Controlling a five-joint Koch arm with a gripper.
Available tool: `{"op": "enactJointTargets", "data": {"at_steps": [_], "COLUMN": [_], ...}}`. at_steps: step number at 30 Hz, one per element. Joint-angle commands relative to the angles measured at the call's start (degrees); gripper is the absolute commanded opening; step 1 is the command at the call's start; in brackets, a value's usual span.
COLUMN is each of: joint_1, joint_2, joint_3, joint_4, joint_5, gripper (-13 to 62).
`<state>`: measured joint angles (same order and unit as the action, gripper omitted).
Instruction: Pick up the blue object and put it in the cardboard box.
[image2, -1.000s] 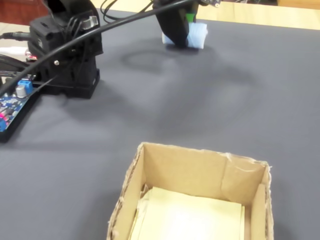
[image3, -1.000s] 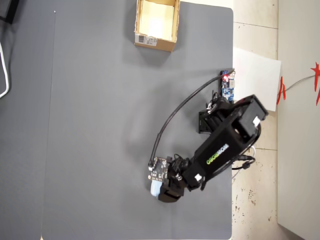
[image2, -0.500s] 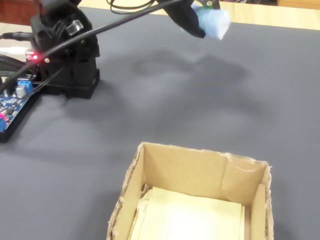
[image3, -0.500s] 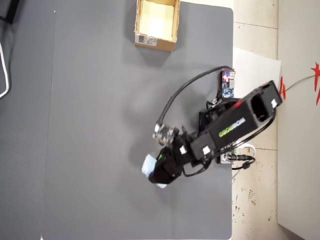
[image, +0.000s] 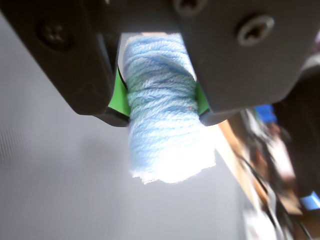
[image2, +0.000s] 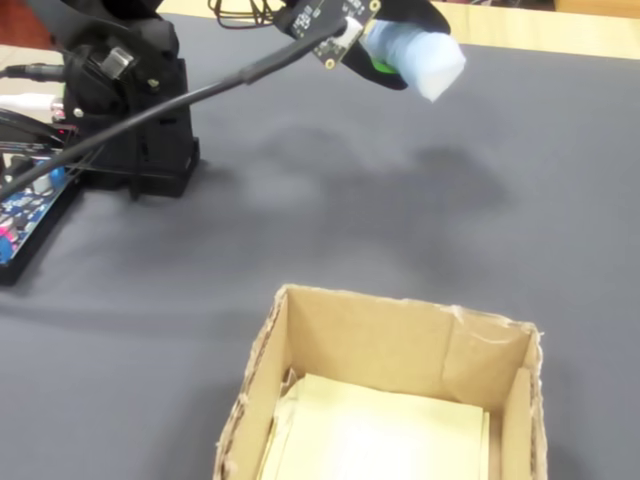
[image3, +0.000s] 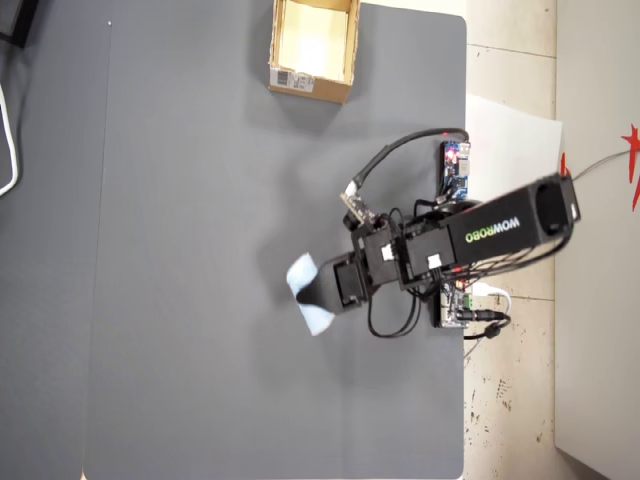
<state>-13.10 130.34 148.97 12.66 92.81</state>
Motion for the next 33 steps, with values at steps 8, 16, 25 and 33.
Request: {"op": "enactJointTargets", "data": {"at_steps": [8, 16, 25, 33], "joint_1": [15.03, 29.09, 43.59, 53.44], "joint_2": [5.27, 5.27, 5.10, -0.18], "joint_3": [2.46, 2.37, 2.20, -3.08], "joint_4": [-14.94, -17.05, -15.29, -6.59], "joint_5": [-10.11, -16.79, -20.04, -19.25], "gripper": [10.6, 10.5, 10.5, 10.5]}}
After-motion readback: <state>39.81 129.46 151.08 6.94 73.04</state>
